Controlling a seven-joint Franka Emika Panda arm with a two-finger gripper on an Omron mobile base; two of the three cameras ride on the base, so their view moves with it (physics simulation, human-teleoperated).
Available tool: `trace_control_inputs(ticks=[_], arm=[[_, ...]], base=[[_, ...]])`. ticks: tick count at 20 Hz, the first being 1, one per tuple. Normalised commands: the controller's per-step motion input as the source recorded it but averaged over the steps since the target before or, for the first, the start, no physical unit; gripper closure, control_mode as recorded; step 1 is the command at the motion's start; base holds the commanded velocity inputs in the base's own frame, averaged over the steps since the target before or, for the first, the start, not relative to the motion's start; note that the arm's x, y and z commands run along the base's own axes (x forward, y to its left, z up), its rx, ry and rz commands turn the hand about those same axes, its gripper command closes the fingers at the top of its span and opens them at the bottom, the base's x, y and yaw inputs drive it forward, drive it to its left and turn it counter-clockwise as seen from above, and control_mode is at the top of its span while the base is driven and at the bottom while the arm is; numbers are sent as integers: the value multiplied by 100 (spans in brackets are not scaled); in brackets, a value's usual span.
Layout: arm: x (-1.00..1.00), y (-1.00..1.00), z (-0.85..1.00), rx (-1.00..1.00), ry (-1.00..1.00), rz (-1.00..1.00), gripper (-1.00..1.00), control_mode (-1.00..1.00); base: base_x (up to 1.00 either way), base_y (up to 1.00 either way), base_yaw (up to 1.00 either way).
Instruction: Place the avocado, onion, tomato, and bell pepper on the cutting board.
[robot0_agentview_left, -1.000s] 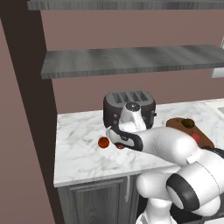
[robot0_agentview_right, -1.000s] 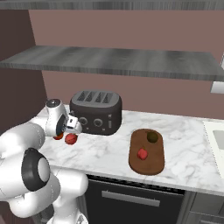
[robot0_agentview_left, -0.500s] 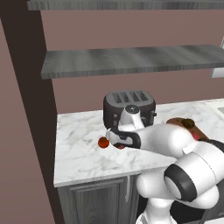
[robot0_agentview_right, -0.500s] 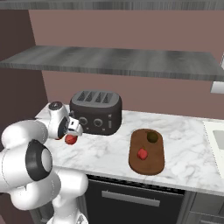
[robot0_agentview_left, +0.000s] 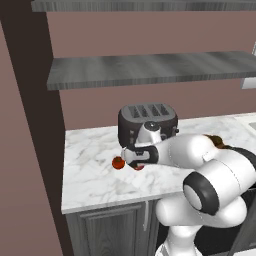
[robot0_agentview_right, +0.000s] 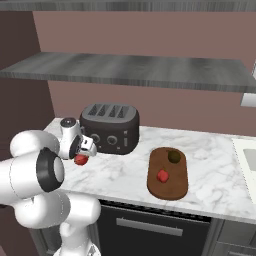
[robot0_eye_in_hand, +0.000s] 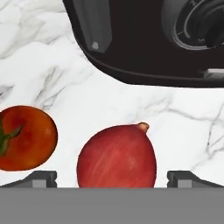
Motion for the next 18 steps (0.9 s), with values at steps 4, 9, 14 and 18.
trace_control_inputs(ticks=[4, 9, 14, 18], arm=[[2, -5, -17, 3, 0, 0, -100, -100], [0, -10, -18, 3, 0, 0, -100, -100], [2, -2, -22, 1, 1, 0, -100, -100], [2, 0, -24, 0, 3, -1, 100, -100]], base=[[0, 0, 0], [0, 0, 0], [0, 0, 0], [0, 0, 0]])
